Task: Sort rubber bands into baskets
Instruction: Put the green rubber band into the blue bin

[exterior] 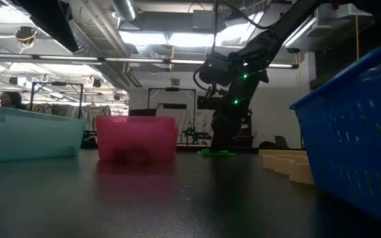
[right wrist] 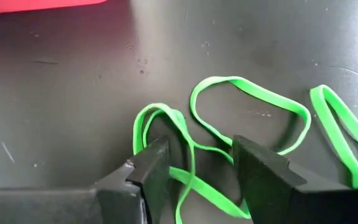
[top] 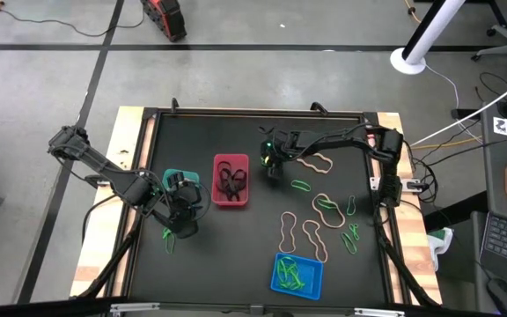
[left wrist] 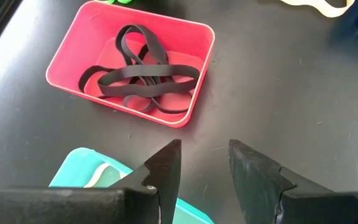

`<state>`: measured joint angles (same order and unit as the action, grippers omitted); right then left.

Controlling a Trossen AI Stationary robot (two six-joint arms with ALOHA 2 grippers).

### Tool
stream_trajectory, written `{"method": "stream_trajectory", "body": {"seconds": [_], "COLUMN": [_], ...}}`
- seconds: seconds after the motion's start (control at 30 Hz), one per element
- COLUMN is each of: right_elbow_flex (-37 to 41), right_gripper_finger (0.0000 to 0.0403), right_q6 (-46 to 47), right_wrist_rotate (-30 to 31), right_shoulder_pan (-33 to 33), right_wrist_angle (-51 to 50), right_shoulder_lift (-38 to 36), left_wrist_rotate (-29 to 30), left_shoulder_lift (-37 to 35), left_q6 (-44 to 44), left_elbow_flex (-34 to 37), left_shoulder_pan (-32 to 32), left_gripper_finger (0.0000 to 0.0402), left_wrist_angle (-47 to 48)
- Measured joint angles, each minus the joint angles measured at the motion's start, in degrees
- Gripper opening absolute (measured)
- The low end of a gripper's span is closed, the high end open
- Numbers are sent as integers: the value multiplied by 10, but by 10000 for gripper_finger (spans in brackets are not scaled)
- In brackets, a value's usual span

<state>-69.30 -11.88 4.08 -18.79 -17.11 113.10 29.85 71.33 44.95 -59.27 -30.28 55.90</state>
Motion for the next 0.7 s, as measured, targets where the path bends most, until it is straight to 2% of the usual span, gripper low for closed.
{"method": "stream_trajectory", "body": {"seconds": [0.3,0.7], "right_elbow_flex": [0,-36], "right_gripper_finger": [166,34], "right_q6": [1,0], "right_wrist_rotate": [0,-18], "right_shoulder_pan": [0,1], "right_wrist_angle": [-1,-68], "right_shoulder_lift": [1,5], "left_wrist_rotate": [0,0], "left_shoulder_lift": [0,0], "left_q6": [0,0], "left_elbow_flex": [0,0], "left_shoulder_pan": [0,0], "left_gripper_finger": [131,131], "left_wrist_angle": [0,0]}}
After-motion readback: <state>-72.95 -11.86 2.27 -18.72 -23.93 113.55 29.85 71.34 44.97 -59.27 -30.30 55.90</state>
